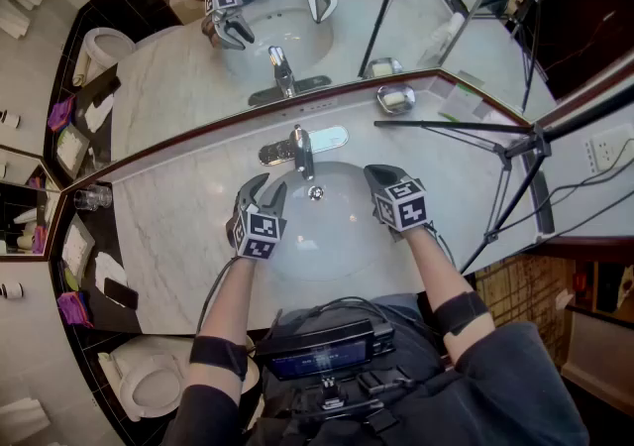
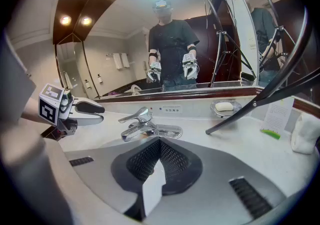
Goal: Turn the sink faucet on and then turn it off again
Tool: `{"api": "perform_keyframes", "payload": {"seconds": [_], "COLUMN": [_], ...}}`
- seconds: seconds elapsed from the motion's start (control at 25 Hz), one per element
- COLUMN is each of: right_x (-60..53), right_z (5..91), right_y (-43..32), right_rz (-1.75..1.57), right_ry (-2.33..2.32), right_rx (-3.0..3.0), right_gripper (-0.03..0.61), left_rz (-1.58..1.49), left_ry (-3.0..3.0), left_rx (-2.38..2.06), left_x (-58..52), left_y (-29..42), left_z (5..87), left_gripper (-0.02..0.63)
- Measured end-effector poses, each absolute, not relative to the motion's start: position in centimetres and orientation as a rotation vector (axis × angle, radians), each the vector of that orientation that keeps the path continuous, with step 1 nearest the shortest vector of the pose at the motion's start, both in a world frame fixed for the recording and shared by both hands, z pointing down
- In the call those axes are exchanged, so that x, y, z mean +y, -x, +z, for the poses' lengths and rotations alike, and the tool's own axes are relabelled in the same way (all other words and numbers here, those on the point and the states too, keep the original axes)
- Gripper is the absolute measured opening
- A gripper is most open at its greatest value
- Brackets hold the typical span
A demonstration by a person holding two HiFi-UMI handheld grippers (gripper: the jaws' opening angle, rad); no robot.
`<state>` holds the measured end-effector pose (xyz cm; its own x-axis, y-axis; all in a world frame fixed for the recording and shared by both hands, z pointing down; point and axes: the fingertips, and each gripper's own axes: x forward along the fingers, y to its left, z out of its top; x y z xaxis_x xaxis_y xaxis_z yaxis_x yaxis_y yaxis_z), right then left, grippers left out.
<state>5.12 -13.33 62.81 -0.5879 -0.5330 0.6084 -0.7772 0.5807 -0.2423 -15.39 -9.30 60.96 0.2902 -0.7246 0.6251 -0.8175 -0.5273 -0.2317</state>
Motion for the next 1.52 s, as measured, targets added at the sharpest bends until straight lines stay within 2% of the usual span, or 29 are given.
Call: {"api": "perform_keyframes", "payload": {"seconds": [0.16, 0.36, 0.52, 0.92, 1.2, 1.52], "right_x": [-13.9, -14.4, -14.5, -14.7, -14.7, -14.7], "right_z": [63.2, 63.6, 64.1, 64.3, 64.3, 64.0], "right_y": [-5.1, -5.6, -6.1, -7.1, -7.0, -6.7], "right_rz": [0.689, 0.703, 0.718, 0.745, 0.745, 0.743], "right_ry": [-1.049, -1.060, -1.069, -1.102, -1.098, -1.097], "right_rx": [-2.339, -2.332, -2.324, -2.316, -2.319, -2.321], "right_gripper": [0.021, 0.021, 0.021, 0.021, 0.021, 0.021], "left_rz": [1.267, 1.636, 1.777, 1.782, 1.728, 1.688], "left_ry": [-2.522, -2.655, -2.673, -2.651, -2.650, -2.666], "left_rx": [-1.368, -1.246, -1.235, -1.275, -1.266, -1.188], "left_x": [-11.6, -13.1, -14.2, -15.7, -15.4, -15.5], "left_y": [13.6, 11.4, 10.1, 9.2, 8.9, 9.1], "left_z": [62.0, 63.3, 63.4, 63.7, 63.9, 64.6], "left_gripper": [0.226, 0.229, 0.229, 0.211, 0.120, 0.120]}}
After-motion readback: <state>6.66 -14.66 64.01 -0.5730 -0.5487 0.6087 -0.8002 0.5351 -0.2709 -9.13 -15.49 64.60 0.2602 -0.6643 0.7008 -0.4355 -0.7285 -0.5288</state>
